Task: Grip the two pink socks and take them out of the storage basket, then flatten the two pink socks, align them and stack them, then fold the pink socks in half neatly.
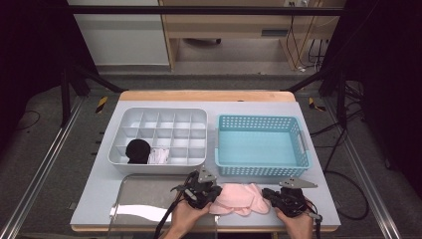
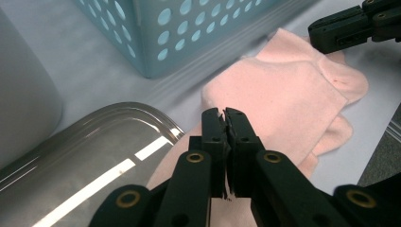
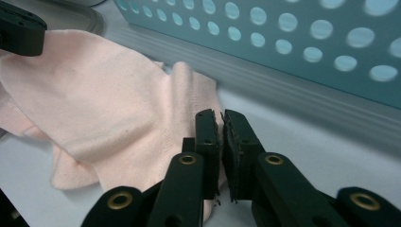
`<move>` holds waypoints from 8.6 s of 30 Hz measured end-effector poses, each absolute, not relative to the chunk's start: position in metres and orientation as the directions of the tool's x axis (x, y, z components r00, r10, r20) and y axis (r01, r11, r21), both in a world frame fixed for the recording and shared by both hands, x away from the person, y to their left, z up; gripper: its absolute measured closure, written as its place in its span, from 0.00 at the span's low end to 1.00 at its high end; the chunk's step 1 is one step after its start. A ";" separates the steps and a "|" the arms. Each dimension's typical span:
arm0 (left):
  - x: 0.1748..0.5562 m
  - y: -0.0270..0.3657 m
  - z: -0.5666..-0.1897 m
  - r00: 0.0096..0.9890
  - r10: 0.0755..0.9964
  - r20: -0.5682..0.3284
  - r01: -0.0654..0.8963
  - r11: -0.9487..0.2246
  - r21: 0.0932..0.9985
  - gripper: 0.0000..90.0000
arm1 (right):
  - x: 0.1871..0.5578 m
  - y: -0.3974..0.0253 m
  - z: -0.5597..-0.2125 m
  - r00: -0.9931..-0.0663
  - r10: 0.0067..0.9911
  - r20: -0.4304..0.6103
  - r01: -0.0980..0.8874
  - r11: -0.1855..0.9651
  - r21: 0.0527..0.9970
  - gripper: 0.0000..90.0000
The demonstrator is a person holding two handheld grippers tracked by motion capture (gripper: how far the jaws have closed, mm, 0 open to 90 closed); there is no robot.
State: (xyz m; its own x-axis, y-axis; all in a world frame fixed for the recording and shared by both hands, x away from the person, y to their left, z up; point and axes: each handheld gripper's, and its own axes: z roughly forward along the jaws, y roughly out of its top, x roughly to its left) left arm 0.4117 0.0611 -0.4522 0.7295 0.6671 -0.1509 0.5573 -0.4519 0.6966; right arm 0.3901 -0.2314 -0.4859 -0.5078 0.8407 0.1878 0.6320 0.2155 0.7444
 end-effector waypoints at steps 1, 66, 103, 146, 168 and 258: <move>0.411 0.062 -0.451 0.731 0.666 -0.148 0.555 -0.453 0.698 0.97 | 0.390 -0.231 -0.484 -0.504 0.844 0.184 0.633 0.216 0.744 0.96; 0.386 0.104 -0.467 0.663 0.744 -0.079 0.544 -0.407 0.734 0.94 | 0.393 -0.202 -0.480 -0.569 0.811 0.136 0.573 0.272 0.773 0.90; 0.385 0.108 -0.439 0.682 0.727 -0.080 0.492 -0.375 0.786 0.76 | 0.381 -0.207 -0.471 -0.541 0.821 0.180 0.531 0.168 0.830 0.79; 0.403 0.036 -0.475 0.751 0.653 -0.093 0.516 -0.494 0.700 0.99 | 0.380 -0.207 -0.469 -0.581 0.772 0.258 0.547 0.135 0.826 0.95; 0.394 0.132 -0.451 0.662 0.745 -0.089 0.536 -0.387 0.751 0.96 | 0.379 -0.183 -0.441 -0.680 0.710 0.184 0.476 0.236 0.847 0.95; 0.398 0.102 -0.427 0.727 0.675 -0.123 0.485 -0.378 0.789 0.99 | 0.385 -0.133 -0.468 -0.726 0.652 0.219 0.464 0.229 0.855 0.90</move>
State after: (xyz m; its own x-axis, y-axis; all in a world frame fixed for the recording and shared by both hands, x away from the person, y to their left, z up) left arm 0.3985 0.1021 -0.4267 0.7271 0.6754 -0.1233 0.4847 -0.3777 0.7889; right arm 0.3850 -0.1330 -0.4676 -0.7259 0.6519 0.2193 0.4645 0.2294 0.8554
